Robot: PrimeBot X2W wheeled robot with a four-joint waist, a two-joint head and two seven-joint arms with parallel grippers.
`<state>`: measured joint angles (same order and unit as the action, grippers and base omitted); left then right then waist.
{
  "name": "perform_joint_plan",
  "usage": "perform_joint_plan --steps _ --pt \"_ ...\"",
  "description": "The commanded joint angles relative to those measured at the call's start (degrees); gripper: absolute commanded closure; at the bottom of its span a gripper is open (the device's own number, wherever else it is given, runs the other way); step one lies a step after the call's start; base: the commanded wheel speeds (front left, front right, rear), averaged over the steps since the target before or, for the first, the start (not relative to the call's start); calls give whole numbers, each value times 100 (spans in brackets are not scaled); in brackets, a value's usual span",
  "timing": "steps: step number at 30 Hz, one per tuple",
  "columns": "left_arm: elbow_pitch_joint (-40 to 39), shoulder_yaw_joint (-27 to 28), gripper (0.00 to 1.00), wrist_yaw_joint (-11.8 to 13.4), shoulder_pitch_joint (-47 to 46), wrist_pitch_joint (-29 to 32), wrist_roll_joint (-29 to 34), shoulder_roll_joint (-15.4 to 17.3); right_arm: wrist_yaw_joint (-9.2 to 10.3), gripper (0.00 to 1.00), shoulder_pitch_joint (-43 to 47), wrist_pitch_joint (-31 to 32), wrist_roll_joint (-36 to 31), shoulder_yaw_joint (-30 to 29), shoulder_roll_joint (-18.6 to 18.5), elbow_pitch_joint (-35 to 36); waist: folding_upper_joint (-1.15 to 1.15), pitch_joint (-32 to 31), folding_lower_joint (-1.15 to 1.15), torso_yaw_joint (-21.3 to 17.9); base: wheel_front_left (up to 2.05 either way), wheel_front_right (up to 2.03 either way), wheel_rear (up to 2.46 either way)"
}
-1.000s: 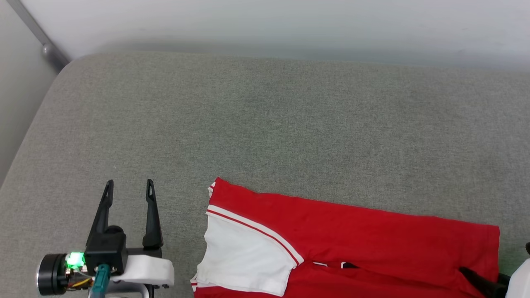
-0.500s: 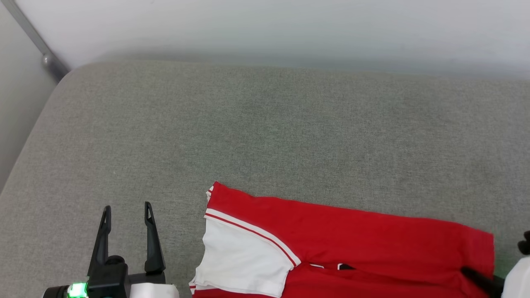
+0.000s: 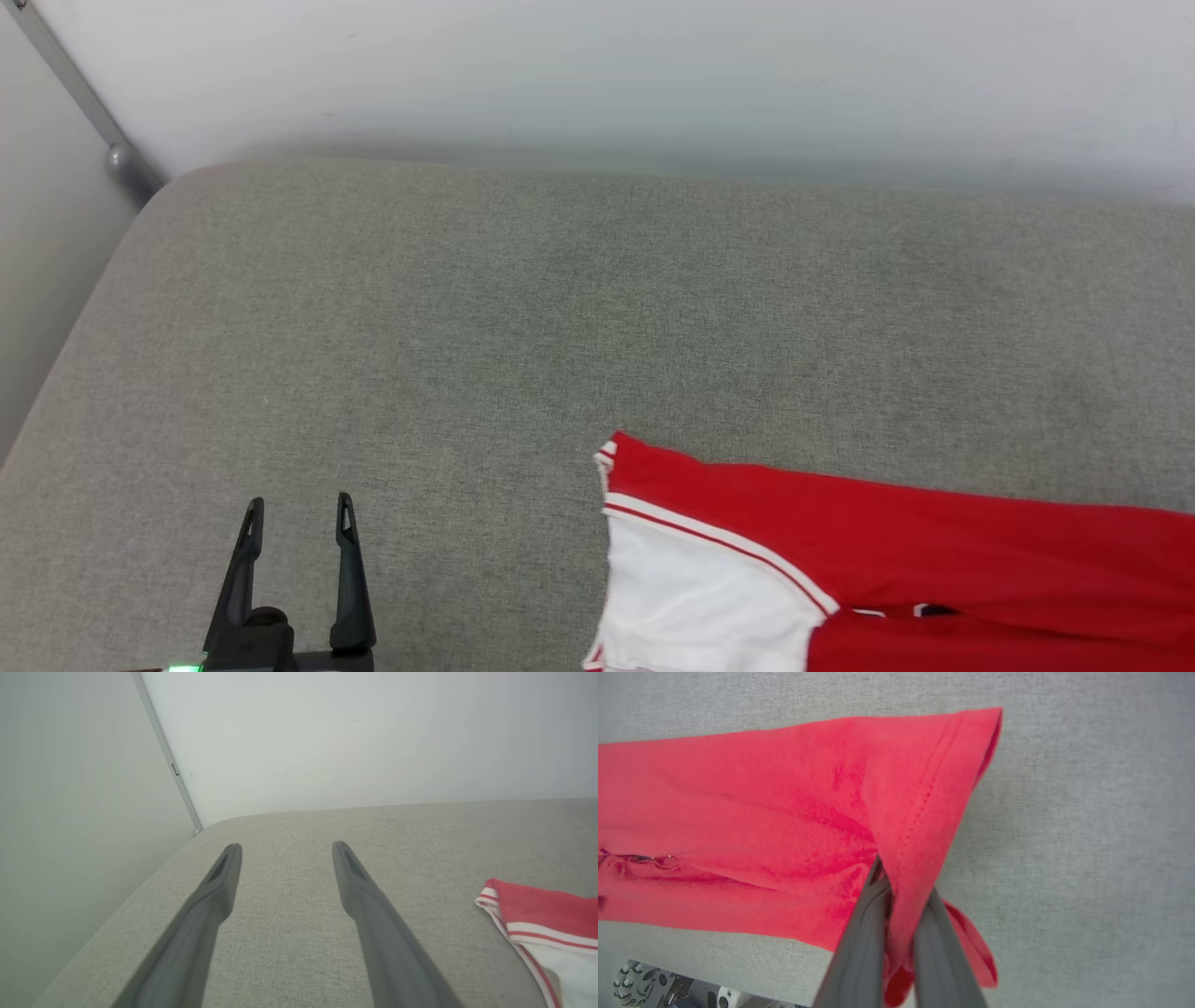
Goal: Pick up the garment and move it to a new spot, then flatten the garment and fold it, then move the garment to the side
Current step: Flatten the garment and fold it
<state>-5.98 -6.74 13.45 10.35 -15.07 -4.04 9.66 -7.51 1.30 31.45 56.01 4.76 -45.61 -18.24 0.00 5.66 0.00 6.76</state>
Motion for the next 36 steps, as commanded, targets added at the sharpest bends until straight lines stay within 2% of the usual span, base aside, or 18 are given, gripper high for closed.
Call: perform_joint_plan --steps 1,5,8,13,17,22,26,30,36 --pt "9 32 0 -49 55 -12 43 -37 5 100 50 41 -62 -72 -84 -64 0 -6 0 -5 0 0 0" --pt "51 88 0 -201 94 -12 124 -98 5 100 87 195 -219 -203 -197 -147 0 -35 0 -24 0 0 0" --pt "77 121 0 -286 107 -12 176 -149 5 100 126 291 -281 -242 -218 52 0 -54 0 -42 0 0 0" --pt "115 182 0 -389 117 -12 236 -205 4 100 264 427 -328 -183 -183 856 0 -86 0 -75 0 0 0" --pt "142 217 0 -449 119 -12 258 -240 4 100 296 547 -351 -4 -1 1723 0 -93 0 -94 0 0 0" --pt "166 222 0 -526 22 -12 299 -274 4 100 -53 813 -459 510 273 2688 0 -62 0 -70 0 0 0" --pt "198 211 0 -571 -61 -12 341 -295 4 100 -552 1029 -584 1119 558 3093 0 3 0 -27 0 0 0" --pt "208 203 0 -588 -175 -12 342 -333 4 100 -1216 1183 -717 1778 962 3060 0 122 0 14 0 0 0" --pt "251 171 0 -605 -322 -12 334 -398 4 100 -2332 1296 -863 2921 1504 2477 0 352 0 77 0 0 0"
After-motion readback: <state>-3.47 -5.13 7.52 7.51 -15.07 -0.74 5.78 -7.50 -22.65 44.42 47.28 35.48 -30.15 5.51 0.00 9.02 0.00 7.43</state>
